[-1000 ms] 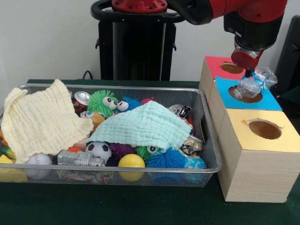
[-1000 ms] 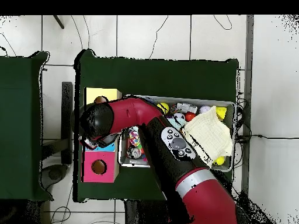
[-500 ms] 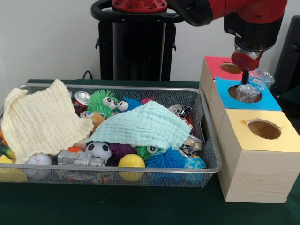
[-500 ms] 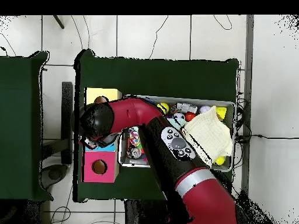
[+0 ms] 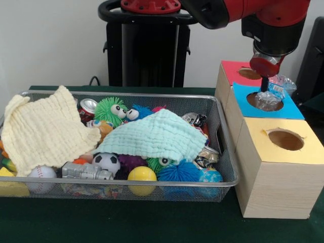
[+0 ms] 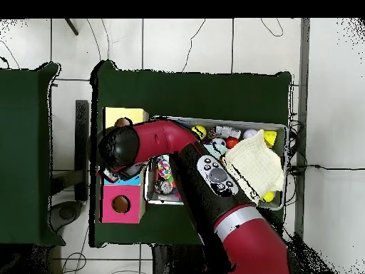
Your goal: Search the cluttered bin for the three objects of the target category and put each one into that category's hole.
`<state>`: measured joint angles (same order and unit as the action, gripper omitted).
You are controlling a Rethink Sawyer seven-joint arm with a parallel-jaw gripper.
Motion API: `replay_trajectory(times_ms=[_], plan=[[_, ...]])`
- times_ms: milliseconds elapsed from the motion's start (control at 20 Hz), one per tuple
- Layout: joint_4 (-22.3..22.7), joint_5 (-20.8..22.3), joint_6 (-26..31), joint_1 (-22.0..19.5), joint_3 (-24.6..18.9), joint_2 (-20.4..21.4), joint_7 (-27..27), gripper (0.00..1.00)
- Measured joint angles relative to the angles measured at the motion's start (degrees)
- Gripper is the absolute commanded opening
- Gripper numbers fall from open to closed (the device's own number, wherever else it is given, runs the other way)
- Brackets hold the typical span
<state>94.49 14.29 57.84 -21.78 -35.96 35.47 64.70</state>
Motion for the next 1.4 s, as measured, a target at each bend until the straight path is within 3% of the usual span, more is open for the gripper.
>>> replay_trajectory(times_ms=[400, 1050, 1400], plan=[[0.0, 2.0, -1.2, 0.5, 0.4, 0.7, 0.0, 1.0], [0.1, 6.9, -9.9, 4.3, 2.4, 4.9, 0.0, 1.0], [-0.1, 7.1, -10.5, 5.8, 4.1, 5.2, 0.0, 1.0]])
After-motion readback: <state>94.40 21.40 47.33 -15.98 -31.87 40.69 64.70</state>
